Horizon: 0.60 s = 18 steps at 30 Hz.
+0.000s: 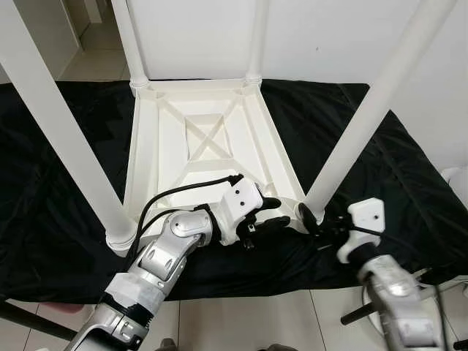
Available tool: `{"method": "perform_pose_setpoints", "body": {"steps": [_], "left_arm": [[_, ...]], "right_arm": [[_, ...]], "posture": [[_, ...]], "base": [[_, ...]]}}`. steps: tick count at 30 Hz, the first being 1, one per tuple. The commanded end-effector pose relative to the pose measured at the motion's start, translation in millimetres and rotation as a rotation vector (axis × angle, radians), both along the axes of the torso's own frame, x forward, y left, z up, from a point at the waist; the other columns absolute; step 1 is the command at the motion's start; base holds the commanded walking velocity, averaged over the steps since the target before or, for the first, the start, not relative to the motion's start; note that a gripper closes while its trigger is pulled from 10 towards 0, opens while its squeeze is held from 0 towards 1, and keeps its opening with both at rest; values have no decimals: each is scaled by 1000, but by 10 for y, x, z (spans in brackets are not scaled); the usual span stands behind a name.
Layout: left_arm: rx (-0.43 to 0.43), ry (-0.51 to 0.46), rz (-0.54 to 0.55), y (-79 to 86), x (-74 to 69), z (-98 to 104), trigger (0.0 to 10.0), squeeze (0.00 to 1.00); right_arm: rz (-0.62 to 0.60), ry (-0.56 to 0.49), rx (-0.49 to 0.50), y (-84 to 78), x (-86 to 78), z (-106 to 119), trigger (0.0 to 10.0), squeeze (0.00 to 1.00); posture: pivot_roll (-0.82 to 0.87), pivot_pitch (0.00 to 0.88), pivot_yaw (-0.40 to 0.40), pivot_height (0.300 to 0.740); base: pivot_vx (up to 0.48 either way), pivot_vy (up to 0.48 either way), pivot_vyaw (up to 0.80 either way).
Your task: Building children table
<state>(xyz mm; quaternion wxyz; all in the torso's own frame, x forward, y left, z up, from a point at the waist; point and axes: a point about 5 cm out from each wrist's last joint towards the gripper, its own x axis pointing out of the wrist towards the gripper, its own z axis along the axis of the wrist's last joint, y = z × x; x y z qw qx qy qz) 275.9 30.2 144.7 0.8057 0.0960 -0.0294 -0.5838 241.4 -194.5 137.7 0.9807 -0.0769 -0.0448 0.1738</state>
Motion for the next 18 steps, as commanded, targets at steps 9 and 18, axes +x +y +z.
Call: {"method": "perform_pose_setpoints", "body": {"steps": [9,18], "left_arm": [[4,-14,-29,-16,13,32,10000,0],[1,-21,-17,-3,22,47,10000,0]], "right_arm": [[259,88,-126,-61,270,-29,10000,0],[369,170,-145,10,353,-166,0,0]], "posture": [[-44,0,-1,740],[-21,0,-10,740]], "base": [[0,0,0],[0,0,0]]}}
